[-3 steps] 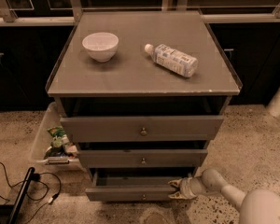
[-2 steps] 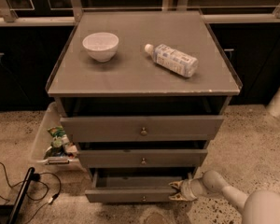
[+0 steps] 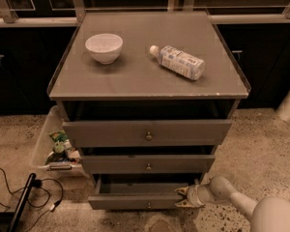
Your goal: Open bottom drawer
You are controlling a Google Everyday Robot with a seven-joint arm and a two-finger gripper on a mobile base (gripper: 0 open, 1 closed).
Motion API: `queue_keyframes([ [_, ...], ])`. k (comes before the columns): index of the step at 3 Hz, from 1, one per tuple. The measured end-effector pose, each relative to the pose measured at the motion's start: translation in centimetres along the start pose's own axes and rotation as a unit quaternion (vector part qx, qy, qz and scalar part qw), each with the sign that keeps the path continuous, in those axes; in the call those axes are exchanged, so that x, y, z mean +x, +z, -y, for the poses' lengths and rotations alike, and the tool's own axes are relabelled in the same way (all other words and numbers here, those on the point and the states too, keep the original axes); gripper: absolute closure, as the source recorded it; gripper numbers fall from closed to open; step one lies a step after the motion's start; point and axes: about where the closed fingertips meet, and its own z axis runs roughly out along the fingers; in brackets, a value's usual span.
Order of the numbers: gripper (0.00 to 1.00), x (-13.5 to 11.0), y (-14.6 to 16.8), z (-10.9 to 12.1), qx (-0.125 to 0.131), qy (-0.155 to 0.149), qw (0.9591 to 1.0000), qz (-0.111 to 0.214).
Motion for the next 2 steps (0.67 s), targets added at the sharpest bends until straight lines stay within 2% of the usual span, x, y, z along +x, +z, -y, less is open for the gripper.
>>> queue_keyframes([
  [1, 0.16, -0.1, 0.0, -0.7, -0.008, 0.001, 0.9998, 0.017],
  [2, 0.19, 0.3, -0.2, -2.9, -0.022, 0.000, 0.9995, 0.024],
])
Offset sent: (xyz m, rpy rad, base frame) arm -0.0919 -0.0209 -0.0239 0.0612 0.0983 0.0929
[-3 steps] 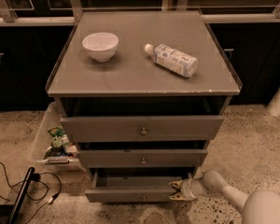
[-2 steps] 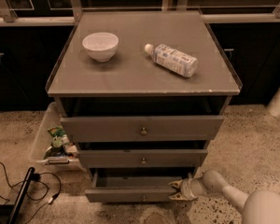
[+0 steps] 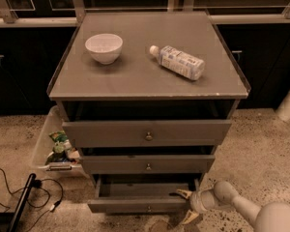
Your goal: Open bottom drawer
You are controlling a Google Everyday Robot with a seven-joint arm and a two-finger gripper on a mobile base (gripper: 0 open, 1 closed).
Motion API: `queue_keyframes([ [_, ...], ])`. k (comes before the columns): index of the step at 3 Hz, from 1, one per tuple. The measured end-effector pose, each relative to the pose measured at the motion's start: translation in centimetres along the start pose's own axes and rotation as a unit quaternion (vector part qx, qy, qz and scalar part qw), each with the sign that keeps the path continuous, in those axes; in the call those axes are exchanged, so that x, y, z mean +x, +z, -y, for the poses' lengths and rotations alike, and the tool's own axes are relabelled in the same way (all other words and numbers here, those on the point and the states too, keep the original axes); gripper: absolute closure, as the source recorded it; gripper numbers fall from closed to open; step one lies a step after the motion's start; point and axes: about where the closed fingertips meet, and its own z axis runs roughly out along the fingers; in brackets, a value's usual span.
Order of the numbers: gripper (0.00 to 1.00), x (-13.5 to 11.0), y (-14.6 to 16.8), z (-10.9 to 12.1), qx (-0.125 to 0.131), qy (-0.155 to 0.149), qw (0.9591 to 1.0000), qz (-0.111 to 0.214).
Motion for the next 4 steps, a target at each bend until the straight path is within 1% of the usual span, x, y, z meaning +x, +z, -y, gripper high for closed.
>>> queue_keyframes([
  [1, 0.42, -0.1, -0.1, 0.0, 0.000, 0.000, 1.0000, 0.000],
  [2, 0.66, -0.1, -0.5, -1.1, -0.003, -0.001, 1.0000, 0.002],
  [3, 0.89, -0.4, -0.7, -1.2, -0.003, -0.001, 1.0000, 0.002],
  [4, 0.86, -0.5, -1.0, -2.1, -0.005, -0.002, 1.0000, 0.001],
])
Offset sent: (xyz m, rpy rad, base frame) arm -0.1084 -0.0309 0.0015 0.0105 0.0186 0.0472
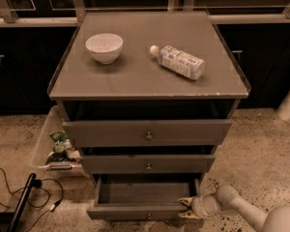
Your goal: Open bottom drawer
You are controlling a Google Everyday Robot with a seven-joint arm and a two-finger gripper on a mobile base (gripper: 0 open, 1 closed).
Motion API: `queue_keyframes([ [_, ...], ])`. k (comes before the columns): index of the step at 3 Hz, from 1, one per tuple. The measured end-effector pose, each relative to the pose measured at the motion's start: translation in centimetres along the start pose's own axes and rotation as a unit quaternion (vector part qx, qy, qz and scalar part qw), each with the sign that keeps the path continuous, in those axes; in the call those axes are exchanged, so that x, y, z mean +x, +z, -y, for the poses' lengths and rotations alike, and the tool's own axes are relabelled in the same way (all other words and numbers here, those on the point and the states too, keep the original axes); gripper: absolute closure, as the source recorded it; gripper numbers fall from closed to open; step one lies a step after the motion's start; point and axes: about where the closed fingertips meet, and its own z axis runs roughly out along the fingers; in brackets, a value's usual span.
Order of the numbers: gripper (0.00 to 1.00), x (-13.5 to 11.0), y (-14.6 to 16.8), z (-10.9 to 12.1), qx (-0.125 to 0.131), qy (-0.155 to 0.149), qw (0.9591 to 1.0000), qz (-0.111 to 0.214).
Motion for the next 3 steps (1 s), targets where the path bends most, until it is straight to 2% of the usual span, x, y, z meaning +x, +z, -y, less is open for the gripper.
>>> queue_keyframes([
  [3, 0.17, -0.01, 0.08, -0.49, -0.005, 0.002, 0.9999, 0.009],
])
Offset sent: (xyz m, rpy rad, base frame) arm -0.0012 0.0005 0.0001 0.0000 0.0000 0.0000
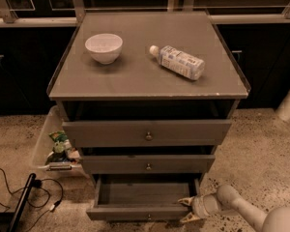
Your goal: Open bottom drawer
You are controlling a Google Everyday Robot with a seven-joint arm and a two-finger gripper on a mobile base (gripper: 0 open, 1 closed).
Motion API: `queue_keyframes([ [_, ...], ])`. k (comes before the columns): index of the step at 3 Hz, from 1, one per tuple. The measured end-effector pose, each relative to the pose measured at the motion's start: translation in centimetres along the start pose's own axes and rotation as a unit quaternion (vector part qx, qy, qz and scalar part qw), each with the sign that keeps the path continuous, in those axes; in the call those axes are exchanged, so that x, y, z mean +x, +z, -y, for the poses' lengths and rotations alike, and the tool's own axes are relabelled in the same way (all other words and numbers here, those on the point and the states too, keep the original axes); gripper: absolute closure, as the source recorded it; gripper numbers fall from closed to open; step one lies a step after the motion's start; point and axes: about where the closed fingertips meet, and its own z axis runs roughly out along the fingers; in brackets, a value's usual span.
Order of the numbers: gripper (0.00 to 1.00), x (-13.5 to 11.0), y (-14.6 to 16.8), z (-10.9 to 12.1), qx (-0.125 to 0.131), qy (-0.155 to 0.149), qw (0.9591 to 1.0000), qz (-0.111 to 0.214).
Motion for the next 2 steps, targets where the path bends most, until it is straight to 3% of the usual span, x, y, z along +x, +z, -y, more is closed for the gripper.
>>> queue_keyframes([
  [1, 0.20, 0.2, -0.2, -1.4, -0.007, 0.003, 1.0000, 0.002],
  [2, 0.43, 0.3, -0.5, -3.1, -0.012, 0.005, 0.9999, 0.006],
])
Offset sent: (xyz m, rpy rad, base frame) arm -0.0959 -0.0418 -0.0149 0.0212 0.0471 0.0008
